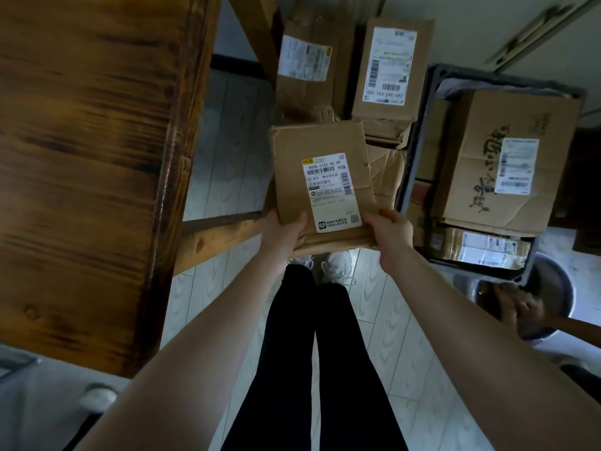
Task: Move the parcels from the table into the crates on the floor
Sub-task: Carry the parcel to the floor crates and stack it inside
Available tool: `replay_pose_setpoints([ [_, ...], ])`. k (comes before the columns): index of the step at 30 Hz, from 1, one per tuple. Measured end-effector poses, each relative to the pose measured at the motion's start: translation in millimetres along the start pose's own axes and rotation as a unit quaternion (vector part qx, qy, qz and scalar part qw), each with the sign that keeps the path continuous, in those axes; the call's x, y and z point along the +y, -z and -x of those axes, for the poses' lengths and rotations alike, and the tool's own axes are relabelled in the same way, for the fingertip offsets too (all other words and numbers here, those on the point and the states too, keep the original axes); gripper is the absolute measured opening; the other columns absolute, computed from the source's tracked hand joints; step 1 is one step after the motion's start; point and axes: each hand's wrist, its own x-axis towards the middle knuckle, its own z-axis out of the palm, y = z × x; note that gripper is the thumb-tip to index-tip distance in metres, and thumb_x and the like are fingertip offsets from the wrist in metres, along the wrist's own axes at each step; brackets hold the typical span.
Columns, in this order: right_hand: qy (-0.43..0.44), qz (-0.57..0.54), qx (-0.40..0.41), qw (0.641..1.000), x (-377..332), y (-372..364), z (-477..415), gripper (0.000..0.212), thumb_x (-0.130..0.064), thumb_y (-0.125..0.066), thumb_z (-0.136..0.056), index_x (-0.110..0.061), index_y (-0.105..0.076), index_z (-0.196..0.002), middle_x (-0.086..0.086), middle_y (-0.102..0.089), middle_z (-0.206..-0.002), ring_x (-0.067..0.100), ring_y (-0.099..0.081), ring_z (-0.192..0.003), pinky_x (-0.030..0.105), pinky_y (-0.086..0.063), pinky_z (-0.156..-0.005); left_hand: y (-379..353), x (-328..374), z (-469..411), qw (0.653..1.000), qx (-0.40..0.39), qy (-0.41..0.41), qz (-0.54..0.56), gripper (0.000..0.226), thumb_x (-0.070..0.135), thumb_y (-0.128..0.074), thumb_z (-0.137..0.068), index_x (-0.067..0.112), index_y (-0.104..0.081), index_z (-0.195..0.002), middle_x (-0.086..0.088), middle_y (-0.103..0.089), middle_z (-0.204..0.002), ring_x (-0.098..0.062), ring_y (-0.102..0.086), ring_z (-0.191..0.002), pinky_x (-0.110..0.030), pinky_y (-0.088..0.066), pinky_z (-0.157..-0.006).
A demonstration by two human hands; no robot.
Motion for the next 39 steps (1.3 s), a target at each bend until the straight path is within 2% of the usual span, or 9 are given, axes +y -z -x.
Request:
replay_pose_setpoints([
  [5, -0.066, -0.016, 0.048, 0.997, 10, 2, -2, 0.062, -0.033, -0.072, -0.082, -0.005, -0.047, -0.132, 0.008, -0.058, -0.116, 0.025, -0.056, -0.103, 0.043, -0.050, -0.086, -8, 0, -7, 1.000, 0.005, 0.027, 0.010, 0.059, 0.018, -0.070, -0.084, 0.012, -0.040, -0.134, -0.003, -0.059, -0.121, -0.022, -0.063, -0.097, -0.031, -0.053, -0.073],
  [8, -0.070, -0.012, 0.032, 0.997, 15, 3, -3, 0.068, -0.032, -0.073, -0.082, -0.005, -0.043, -0.137, 0.010, -0.057, -0.124, 0.029, -0.055, -0.115, 0.046, -0.047, -0.098, -2, 9, -13, 0.998, 0.038, 0.022, -0.055, 0.084, 0.041, -0.077, -0.068, 0.007, -0.043, -0.137, -0.004, -0.057, -0.130, -0.021, -0.058, -0.112, -0.035, -0.047, -0.096],
  [11, -0.072, -0.014, 0.049, 0.996, 19, 3, -3, 0.073, -0.034, -0.075, -0.079, -0.003, -0.043, -0.137, 0.010, -0.055, -0.129, 0.028, -0.052, -0.117, 0.046, -0.043, -0.103, -3, 31, -22, 0.982, 0.114, -0.058, -0.142, 0.084, 0.044, -0.066, -0.085, 0.007, -0.024, -0.147, -0.007, -0.040, -0.144, -0.022, -0.040, -0.131, -0.034, -0.035, -0.103],
  [15, -0.145, -0.050, 0.032, 0.988, 24, 3, 7, 0.053, -0.038, -0.074, -0.080, -0.004, -0.053, -0.116, 0.007, -0.059, -0.099, 0.028, -0.059, -0.094, 0.043, -0.053, -0.077, -9, 69, -48, 0.957, 0.107, -0.162, -0.214, 0.087, 0.044, -0.060, -0.089, 0.018, -0.007, -0.152, -0.007, -0.008, -0.160, -0.025, -0.012, -0.146, -0.043, -0.019, -0.117],
  [18, -0.167, -0.113, -0.011, 0.979, 30, 1, 13, 0.038, -0.032, -0.070, -0.085, -0.002, -0.058, -0.106, 0.009, -0.064, -0.089, 0.022, -0.062, -0.074, 0.032, -0.055, -0.061, -12, 82, -68, 0.951, 0.072, -0.176, -0.246, 0.072, 0.038, -0.060, -0.090, 0.019, -0.023, -0.149, -0.009, -0.022, -0.156, -0.027, -0.025, -0.142, -0.045, -0.029, -0.113],
  [22, -0.161, -0.147, 0.020, 0.976, 32, -3, 14, 0.036, -0.026, -0.071, -0.085, -0.002, -0.061, -0.109, 0.007, -0.065, -0.091, 0.020, -0.064, -0.078, 0.028, -0.054, -0.051, -16, 85, -68, 0.951, 0.082, -0.169, -0.245, 0.043, 0.034, -0.060, -0.086, 0.009, -0.053, -0.120, -0.011, -0.057, -0.114, -0.027, -0.056, -0.108, -0.035, -0.046, -0.090],
  [27, -0.111, -0.157, 0.071, 0.979, 24, 2, 12, 0.042, -0.029, -0.074, -0.082, -0.005, -0.056, -0.112, 0.007, -0.062, -0.109, 0.022, -0.062, -0.102, 0.031, -0.054, -0.072, -9, 76, -54, 0.943, 0.145, -0.149, -0.258, 0.044, 0.034, -0.059, -0.090, 0.002, -0.052, -0.121, -0.013, -0.059, -0.122, -0.028, -0.056, -0.112, -0.031, -0.043, -0.086],
  [31, -0.055, -0.140, 0.065, 0.987, 6, 12, 2, 0.016, -0.025, -0.067, -0.088, -0.012, -0.062, -0.080, 0.005, -0.066, -0.093, 0.020, -0.064, -0.091, 0.032, -0.054, -0.084, -3, 71, -43, 0.942, 0.176, -0.120, -0.261, 0.057, 0.046, -0.058, -0.088, 0.002, -0.050, -0.124, -0.015, -0.057, -0.124, -0.032, -0.054, -0.116, -0.044, -0.045, -0.097],
  [39, 0.065, -0.063, 0.056, 0.994, -36, 6, -26, 0.038, -0.018, -0.057, -0.093, -0.008, -0.053, -0.130, 0.005, -0.062, -0.115, 0.020, -0.061, -0.102, 0.029, -0.051, -0.087, 3, 58, -31, 0.940, 0.200, -0.120, -0.248, 0.053, 0.047, -0.053, -0.092, 0.002, -0.048, -0.121, -0.009, -0.055, -0.109, -0.020, -0.053, -0.095, -0.030, -0.043, -0.076],
])
